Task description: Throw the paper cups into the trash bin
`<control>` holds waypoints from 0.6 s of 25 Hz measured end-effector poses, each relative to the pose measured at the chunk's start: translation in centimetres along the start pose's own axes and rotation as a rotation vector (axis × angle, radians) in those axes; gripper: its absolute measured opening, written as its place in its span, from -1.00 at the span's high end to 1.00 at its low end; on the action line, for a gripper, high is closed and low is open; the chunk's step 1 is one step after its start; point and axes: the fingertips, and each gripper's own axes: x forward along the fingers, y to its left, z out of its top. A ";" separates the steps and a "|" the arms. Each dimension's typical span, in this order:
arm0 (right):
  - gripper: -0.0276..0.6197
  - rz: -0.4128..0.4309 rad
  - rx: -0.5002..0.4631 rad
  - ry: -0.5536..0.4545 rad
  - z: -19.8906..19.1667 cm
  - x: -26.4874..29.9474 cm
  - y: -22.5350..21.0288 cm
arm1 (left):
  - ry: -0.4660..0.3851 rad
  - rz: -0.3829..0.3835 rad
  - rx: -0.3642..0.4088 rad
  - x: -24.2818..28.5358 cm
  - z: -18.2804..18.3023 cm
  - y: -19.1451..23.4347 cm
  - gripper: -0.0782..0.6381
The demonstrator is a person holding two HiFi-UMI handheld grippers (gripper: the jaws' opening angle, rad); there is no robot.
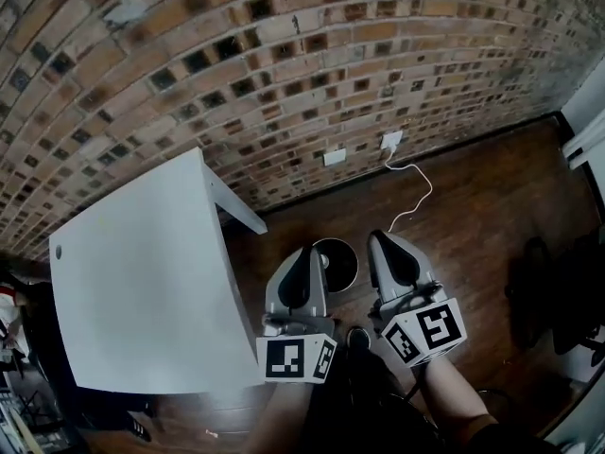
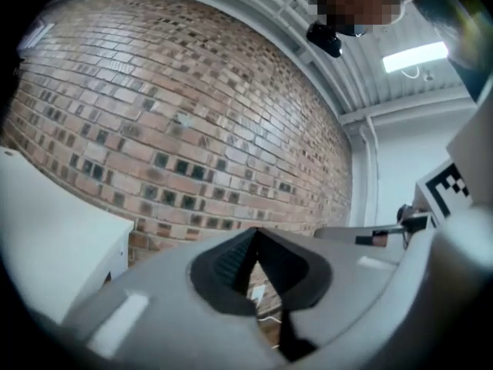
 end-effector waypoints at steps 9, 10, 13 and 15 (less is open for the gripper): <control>0.89 0.105 -0.123 -0.142 11.3 -2.1 5.8 | -0.159 -0.065 0.053 -3.2 12.2 -3.1 0.77; 0.89 0.122 -0.135 -0.163 12.4 -2.5 6.7 | -0.172 -0.071 0.059 -3.8 13.3 -3.3 0.77; 0.89 0.164 -0.177 -0.231 15.3 -3.8 9.2 | -0.202 -0.100 0.089 -5.6 16.1 -3.8 0.77; 0.89 0.180 -0.206 -0.278 17.0 -4.6 10.4 | -0.219 -0.114 0.115 -6.6 17.4 -4.1 0.77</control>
